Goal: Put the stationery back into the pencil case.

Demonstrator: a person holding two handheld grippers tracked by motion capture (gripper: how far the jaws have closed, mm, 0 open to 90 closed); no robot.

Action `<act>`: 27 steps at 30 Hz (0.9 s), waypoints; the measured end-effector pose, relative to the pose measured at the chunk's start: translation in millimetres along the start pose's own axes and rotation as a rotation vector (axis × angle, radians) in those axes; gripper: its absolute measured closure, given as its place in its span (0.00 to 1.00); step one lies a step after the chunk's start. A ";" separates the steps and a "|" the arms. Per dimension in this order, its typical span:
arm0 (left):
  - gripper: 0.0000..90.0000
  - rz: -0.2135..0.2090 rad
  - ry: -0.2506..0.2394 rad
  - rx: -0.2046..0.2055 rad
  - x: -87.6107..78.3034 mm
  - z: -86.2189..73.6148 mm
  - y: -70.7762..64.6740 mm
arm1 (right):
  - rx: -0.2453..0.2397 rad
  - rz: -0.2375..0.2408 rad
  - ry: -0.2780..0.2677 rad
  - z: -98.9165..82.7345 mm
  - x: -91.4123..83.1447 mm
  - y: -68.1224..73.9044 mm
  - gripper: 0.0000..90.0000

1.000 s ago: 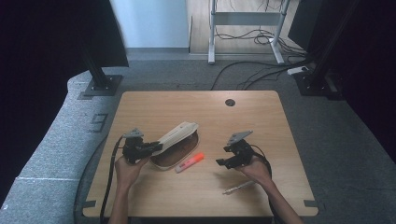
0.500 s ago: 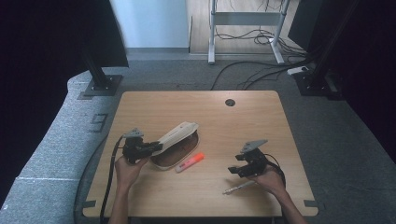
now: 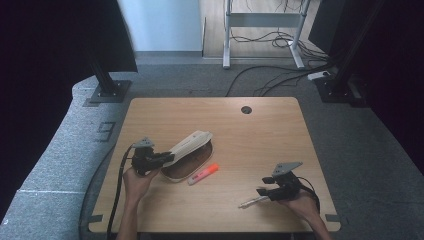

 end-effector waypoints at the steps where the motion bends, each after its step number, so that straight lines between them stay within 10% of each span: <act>1: 0.87 0.000 0.000 0.000 0.1 0.1 -0.1 | -0.009 -0.001 0.005 -5.3 -1.3 0.0 0.52; 13: 0.86 0.001 0.006 0.004 0.6 0.0 -0.4 | -0.073 0.030 0.045 -19.7 4.7 5.6 0.62; 27: 0.86 0.000 0.010 0.005 1.3 0.0 -1.2 | -0.065 -0.072 0.047 -15.7 9.8 0.9 0.87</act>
Point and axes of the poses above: each handheld gripper's, and its own axes: x roughly forward along the jaws, z roughly out of its top, y roughly to its left, the point moved 2 cm from there along x, roughly forward along the jaws, and after that the axes turned 15 degrees about -z, right-handed, at the moved point
